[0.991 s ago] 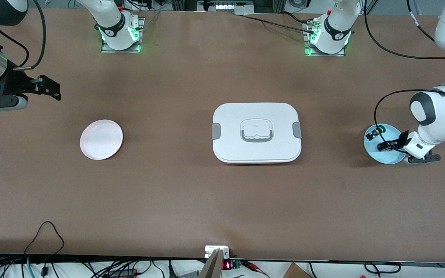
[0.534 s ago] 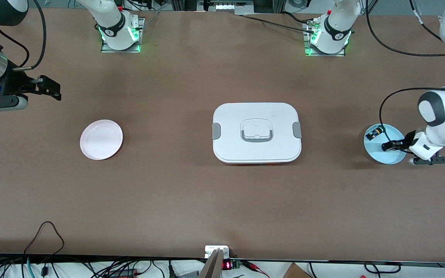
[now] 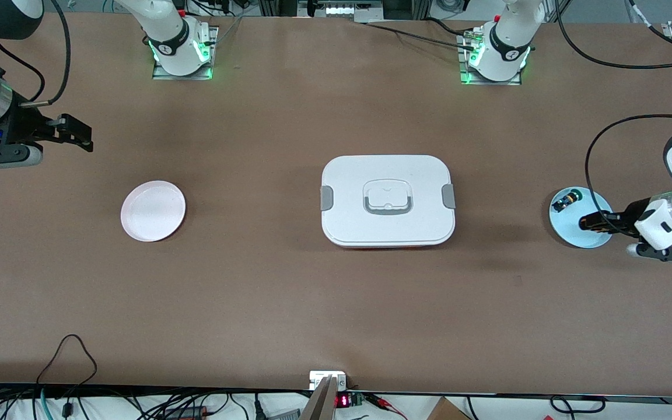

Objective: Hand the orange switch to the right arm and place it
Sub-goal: 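Lift the orange switch and carry it over the white box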

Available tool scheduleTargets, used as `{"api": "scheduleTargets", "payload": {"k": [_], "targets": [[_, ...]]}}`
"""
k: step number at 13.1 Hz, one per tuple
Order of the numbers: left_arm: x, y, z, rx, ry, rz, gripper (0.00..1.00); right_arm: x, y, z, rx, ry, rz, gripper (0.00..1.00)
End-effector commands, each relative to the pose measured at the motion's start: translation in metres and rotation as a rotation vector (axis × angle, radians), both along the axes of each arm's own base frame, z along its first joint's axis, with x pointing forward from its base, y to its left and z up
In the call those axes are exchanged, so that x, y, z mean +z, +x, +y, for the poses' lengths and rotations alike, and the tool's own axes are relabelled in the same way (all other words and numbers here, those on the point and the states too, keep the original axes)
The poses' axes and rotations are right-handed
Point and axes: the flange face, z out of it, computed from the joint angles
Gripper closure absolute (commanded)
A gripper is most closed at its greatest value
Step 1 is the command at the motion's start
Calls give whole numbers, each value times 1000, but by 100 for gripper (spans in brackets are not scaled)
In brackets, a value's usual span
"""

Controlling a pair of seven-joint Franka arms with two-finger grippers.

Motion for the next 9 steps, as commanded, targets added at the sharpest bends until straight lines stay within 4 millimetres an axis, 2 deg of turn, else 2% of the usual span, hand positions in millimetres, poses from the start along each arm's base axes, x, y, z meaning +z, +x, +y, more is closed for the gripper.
{"api": "scheduleTargets", "payload": {"k": [1,4,7,9], "targets": [[8,8,-33,-150,-205,-80,60,4,2,6,9,2,6,0],[-1,9,-56,-340,-413,-213,60,5,1,5,12,2,4,0],[3,-3,-108,-577,-756,-317,66,7,2,9,8,57,4,0],[-7,-1,-145,-667,-921,-430,67,6,2,15,-3,125,11,0]]}}
